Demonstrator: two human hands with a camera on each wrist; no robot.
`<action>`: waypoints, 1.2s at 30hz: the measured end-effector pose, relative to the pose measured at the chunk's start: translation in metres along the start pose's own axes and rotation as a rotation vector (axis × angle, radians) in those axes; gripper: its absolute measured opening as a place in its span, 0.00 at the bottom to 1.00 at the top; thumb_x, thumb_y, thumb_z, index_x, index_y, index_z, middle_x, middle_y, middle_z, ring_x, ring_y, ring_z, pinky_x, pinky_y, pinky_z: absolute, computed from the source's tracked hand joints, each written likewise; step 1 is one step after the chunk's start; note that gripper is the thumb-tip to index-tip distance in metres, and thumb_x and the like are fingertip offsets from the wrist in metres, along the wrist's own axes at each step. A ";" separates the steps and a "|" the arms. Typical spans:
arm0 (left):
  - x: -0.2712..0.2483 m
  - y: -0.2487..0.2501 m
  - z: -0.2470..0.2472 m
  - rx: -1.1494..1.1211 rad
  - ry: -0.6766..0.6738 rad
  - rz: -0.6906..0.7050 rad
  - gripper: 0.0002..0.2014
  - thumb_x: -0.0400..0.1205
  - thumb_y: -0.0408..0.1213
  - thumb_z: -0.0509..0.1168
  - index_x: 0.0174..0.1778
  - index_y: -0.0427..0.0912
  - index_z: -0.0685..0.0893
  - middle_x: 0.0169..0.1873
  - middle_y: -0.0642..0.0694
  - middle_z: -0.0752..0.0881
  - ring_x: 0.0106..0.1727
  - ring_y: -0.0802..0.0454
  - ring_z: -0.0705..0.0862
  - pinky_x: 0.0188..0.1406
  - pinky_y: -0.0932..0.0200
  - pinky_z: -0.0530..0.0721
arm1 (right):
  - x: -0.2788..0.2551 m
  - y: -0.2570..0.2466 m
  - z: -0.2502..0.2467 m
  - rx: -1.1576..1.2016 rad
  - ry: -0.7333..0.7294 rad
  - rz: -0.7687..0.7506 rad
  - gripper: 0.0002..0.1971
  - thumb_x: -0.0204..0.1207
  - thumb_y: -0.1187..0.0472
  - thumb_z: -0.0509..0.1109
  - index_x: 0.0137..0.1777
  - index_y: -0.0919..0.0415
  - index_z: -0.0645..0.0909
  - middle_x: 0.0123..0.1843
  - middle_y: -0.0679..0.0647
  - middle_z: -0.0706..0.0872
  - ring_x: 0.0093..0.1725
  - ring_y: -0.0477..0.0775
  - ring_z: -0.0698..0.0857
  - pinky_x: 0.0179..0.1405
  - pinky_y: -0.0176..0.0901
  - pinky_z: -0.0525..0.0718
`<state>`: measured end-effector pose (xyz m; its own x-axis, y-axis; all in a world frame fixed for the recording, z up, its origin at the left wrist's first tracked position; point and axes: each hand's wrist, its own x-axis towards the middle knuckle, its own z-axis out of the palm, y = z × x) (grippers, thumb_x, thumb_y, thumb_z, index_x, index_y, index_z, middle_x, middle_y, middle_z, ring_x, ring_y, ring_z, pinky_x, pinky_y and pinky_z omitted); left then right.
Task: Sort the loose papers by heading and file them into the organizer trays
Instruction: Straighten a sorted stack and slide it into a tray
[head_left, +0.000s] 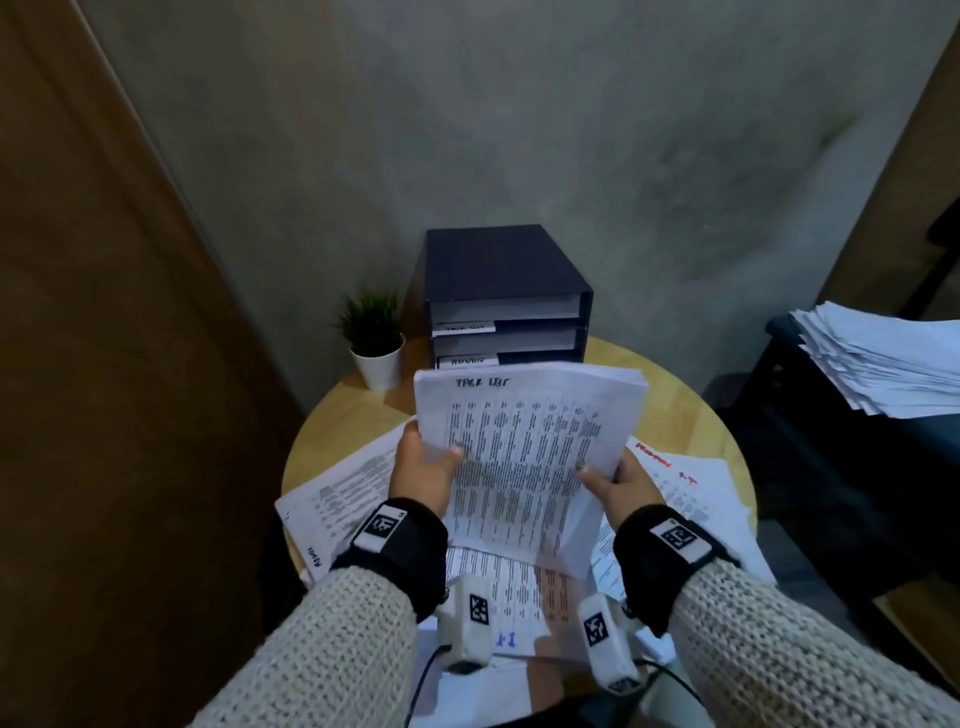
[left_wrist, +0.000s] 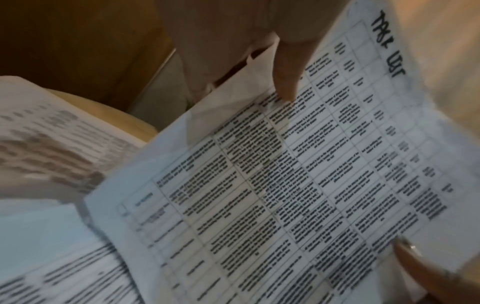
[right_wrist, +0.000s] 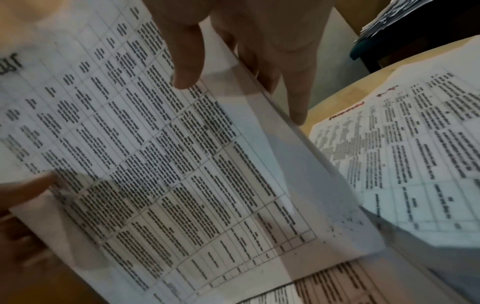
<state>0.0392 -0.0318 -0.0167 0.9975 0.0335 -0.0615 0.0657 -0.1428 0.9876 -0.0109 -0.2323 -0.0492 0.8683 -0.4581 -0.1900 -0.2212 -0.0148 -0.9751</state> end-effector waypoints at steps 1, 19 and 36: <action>0.000 -0.007 -0.001 0.031 -0.010 -0.028 0.16 0.81 0.34 0.64 0.65 0.44 0.73 0.54 0.46 0.83 0.56 0.46 0.81 0.55 0.56 0.75 | -0.001 0.003 0.000 -0.032 -0.024 0.018 0.19 0.80 0.65 0.67 0.71 0.58 0.75 0.63 0.56 0.85 0.59 0.57 0.83 0.68 0.56 0.77; 0.033 0.035 -0.012 0.125 0.074 -0.029 0.17 0.84 0.37 0.62 0.68 0.37 0.75 0.61 0.40 0.83 0.60 0.43 0.81 0.50 0.61 0.71 | 0.000 0.004 -0.023 -0.017 -0.230 0.210 0.10 0.79 0.64 0.69 0.59 0.53 0.79 0.54 0.55 0.85 0.46 0.58 0.87 0.34 0.45 0.90; 0.100 0.018 0.009 0.002 -0.299 -0.391 0.18 0.88 0.37 0.55 0.72 0.33 0.69 0.57 0.28 0.81 0.11 0.51 0.79 0.10 0.68 0.73 | 0.099 -0.055 -0.003 -0.017 -0.045 0.250 0.13 0.81 0.63 0.67 0.63 0.64 0.75 0.41 0.61 0.82 0.23 0.56 0.78 0.12 0.31 0.75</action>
<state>0.1403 -0.0404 -0.0068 0.8614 -0.2003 -0.4668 0.4366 -0.1779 0.8819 0.0861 -0.2794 -0.0143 0.8044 -0.4091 -0.4307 -0.4390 0.0791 -0.8950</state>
